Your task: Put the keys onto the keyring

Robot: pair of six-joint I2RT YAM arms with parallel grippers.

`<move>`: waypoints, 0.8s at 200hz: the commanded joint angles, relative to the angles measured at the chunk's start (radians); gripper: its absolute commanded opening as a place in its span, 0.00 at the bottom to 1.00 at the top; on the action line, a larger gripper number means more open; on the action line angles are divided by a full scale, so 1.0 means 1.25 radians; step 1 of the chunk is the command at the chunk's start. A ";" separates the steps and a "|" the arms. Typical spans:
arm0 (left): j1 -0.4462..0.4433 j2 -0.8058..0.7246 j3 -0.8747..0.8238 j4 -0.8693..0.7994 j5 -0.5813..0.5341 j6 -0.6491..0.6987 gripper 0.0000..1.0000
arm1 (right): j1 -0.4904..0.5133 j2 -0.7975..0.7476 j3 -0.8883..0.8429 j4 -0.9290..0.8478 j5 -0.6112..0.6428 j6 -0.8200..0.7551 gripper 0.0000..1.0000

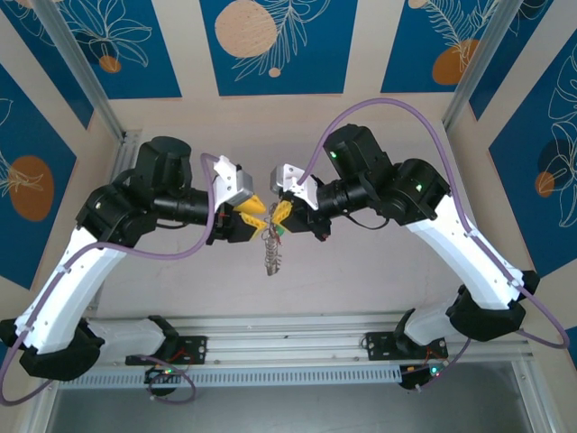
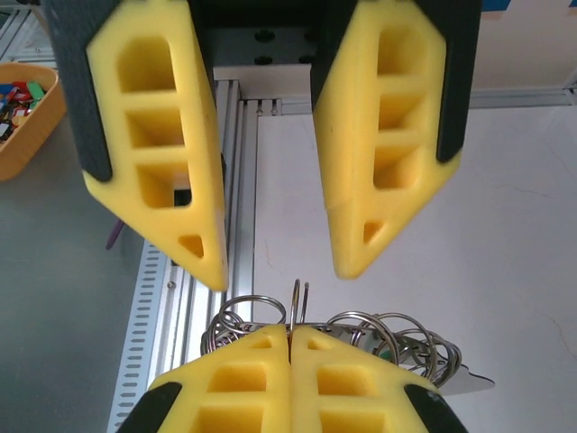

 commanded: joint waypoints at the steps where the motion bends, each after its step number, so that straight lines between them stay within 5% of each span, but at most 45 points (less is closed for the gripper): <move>1: -0.012 0.014 -0.003 0.010 0.032 0.009 0.36 | 0.006 0.011 0.043 -0.028 -0.031 -0.022 0.00; 33: -0.021 0.024 -0.001 0.022 0.036 0.007 0.30 | 0.005 0.022 0.049 -0.029 -0.042 -0.024 0.00; 85: -0.023 0.029 -0.002 0.017 0.037 0.015 0.00 | -0.006 0.019 0.053 -0.018 -0.061 -0.024 0.00; 124: -0.023 0.026 -0.003 0.027 0.082 0.023 0.00 | -0.011 0.004 0.038 0.005 -0.053 -0.010 0.00; 160: -0.023 -0.007 -0.033 0.094 0.069 0.002 0.00 | -0.045 -0.054 -0.037 0.066 -0.097 0.044 0.40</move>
